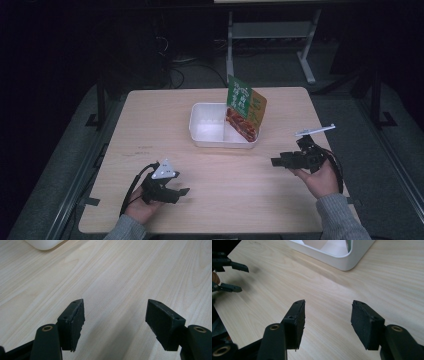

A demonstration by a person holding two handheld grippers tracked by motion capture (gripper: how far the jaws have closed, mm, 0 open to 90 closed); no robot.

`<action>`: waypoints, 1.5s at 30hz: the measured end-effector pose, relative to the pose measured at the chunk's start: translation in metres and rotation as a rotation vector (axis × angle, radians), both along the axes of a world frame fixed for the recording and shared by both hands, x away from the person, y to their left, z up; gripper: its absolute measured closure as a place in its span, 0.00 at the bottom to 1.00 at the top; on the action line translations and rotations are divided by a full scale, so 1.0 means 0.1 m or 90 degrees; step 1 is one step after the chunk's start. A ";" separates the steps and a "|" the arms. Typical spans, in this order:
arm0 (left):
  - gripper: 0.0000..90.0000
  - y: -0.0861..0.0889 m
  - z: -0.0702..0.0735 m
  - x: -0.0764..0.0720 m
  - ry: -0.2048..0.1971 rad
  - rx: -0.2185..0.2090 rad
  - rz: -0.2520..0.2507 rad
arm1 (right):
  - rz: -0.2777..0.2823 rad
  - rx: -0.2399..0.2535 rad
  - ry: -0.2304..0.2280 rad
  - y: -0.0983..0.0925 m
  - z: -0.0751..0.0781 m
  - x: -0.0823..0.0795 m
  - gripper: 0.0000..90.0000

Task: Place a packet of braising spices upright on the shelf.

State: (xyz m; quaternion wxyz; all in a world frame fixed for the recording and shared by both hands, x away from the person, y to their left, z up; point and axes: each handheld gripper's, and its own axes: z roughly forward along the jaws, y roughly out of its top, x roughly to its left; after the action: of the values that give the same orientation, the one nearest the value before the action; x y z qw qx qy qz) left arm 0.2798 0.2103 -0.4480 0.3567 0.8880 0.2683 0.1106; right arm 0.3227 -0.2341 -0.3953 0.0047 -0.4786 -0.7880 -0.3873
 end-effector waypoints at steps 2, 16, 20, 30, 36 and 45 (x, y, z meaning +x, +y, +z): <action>0.35 0.00 0.00 0.00 0.000 0.000 0.000 | 0.002 0.000 0.000 0.01 -0.03 -0.02 0.49; 0.35 0.00 0.00 0.00 -0.001 -0.002 0.001 | 0.010 -0.004 0.005 0.05 -0.22 -0.18 0.49; 0.35 -0.01 0.00 0.00 -0.002 -0.002 -0.001 | 0.015 -0.007 0.005 0.09 -0.25 -0.23 0.49; 0.35 -0.01 0.00 0.00 -0.001 -0.002 0.000 | 0.026 -0.013 0.011 0.17 -0.38 -0.33 0.49; 0.35 -0.01 0.00 0.00 -0.002 0.000 -0.001 | 0.034 -0.013 0.006 0.22 -0.41 -0.37 0.49; 0.35 -0.01 0.00 -0.01 -0.002 0.000 -0.002 | 0.051 -0.011 0.006 0.29 -0.47 -0.42 0.48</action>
State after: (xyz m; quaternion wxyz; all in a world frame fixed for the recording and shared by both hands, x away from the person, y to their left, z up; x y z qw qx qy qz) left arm 0.2792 0.2092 -0.4483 0.3575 0.8882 0.2664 0.1112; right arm 0.2808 -0.2053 -0.4418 0.0197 -0.4485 -0.8099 -0.3774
